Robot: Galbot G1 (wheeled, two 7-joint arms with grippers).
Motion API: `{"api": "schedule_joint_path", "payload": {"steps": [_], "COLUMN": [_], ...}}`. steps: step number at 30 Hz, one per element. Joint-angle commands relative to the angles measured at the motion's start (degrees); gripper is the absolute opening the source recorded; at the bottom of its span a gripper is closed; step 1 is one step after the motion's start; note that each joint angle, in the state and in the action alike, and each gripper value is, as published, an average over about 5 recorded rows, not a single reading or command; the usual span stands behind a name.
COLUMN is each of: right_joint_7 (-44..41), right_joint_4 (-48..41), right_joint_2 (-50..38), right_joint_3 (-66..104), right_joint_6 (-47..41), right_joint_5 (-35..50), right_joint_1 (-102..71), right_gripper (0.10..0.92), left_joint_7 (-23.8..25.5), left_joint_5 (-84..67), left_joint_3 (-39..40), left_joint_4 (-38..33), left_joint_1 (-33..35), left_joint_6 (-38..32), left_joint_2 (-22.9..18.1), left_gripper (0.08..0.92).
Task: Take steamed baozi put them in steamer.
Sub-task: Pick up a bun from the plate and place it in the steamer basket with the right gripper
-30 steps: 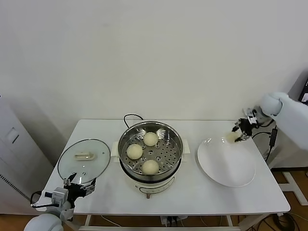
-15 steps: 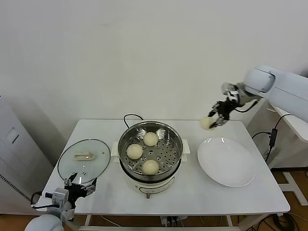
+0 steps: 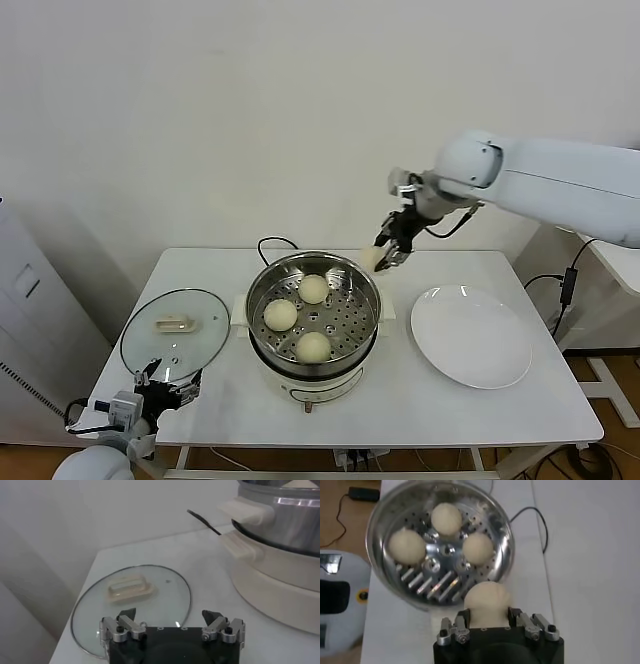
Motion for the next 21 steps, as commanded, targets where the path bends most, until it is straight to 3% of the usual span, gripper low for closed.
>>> {"api": "schedule_joint_path", "payload": {"steps": [1,21], "right_joint_7": [5.5,11.2], "right_joint_4": [4.3,4.2], "right_joint_2": [3.7,5.7], "right_joint_3": [-2.1,0.7], "right_joint_6": [-4.9,-7.1], "right_joint_5": [3.4,0.8], "right_joint_1": [-0.1,-10.1], "right_gripper": [0.484,0.484], "left_joint_7": [0.0,0.0], "left_joint_5": [0.1,0.1], "left_joint_3": [-0.1,-0.3], "left_joint_4": [0.0,0.0], "left_joint_1": [0.1,0.1], "left_joint_6": [-0.1,-0.1], "left_joint_2": [0.1,-0.8], "left_gripper": [0.823,0.823]}}
